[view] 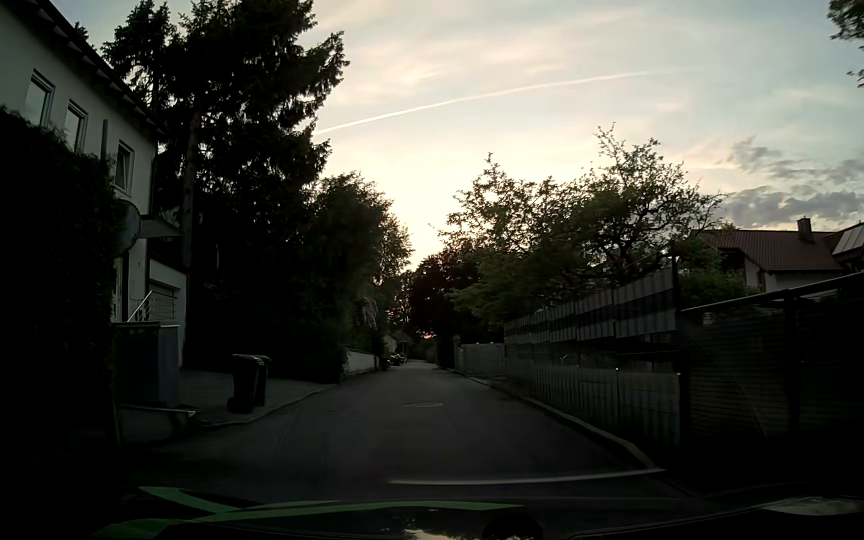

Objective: Follow the waypoints while adhering to traffic rules and regulations

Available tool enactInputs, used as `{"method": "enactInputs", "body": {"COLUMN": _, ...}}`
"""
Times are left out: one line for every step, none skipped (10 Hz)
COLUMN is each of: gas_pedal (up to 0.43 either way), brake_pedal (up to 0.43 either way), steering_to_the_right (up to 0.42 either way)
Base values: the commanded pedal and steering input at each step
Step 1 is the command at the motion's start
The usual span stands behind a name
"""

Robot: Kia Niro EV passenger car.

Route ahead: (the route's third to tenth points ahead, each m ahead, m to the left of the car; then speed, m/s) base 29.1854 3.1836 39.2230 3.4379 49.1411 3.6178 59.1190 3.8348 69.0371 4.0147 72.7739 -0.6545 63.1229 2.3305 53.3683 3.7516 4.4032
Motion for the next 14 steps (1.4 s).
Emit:
{"method": "enactInputs", "body": {"gas_pedal": 0.311, "brake_pedal": 0.0, "steering_to_the_right": -0.079}}
{"method": "enactInputs", "body": {"gas_pedal": 0.311, "brake_pedal": 0.0, "steering_to_the_right": -0.065}}
{"method": "enactInputs", "body": {"gas_pedal": 0.311, "brake_pedal": 0.0, "steering_to_the_right": -0.055}}
{"method": "enactInputs", "body": {"gas_pedal": 0.311, "brake_pedal": 0.0, "steering_to_the_right": -0.053}}
{"method": "enactInputs", "body": {"gas_pedal": 0.311, "brake_pedal": 0.0, "steering_to_the_right": -0.053}}
{"method": "enactInputs", "body": {"gas_pedal": 0.311, "brake_pedal": 0.0, "steering_to_the_right": -0.053}}
{"method": "enactInputs", "body": {"gas_pedal": 0.299, "brake_pedal": 0.0, "steering_to_the_right": -0.053}}
{"method": "enactInputs", "body": {"gas_pedal": 0.268, "brake_pedal": 0.0, "steering_to_the_right": -0.053}}
{"method": "enactInputs", "body": {"gas_pedal": 0.26, "brake_pedal": 0.0, "steering_to_the_right": -0.05}}
{"method": "enactInputs", "body": {"gas_pedal": 0.228, "brake_pedal": 0.0, "steering_to_the_right": -0.043}}
{"method": "enactInputs", "body": {"gas_pedal": 0.228, "brake_pedal": 0.0, "steering_to_the_right": -0.034}}
{"method": "enactInputs", "body": {"gas_pedal": 0.228, "brake_pedal": 0.0, "steering_to_the_right": -0.029}}
{"method": "enactInputs", "body": {"gas_pedal": 0.228, "brake_pedal": 0.0, "steering_to_the_right": -0.026}}
{"method": "enactInputs", "body": {"gas_pedal": 0.228, "brake_pedal": 0.0, "steering_to_the_right": -0.024}}
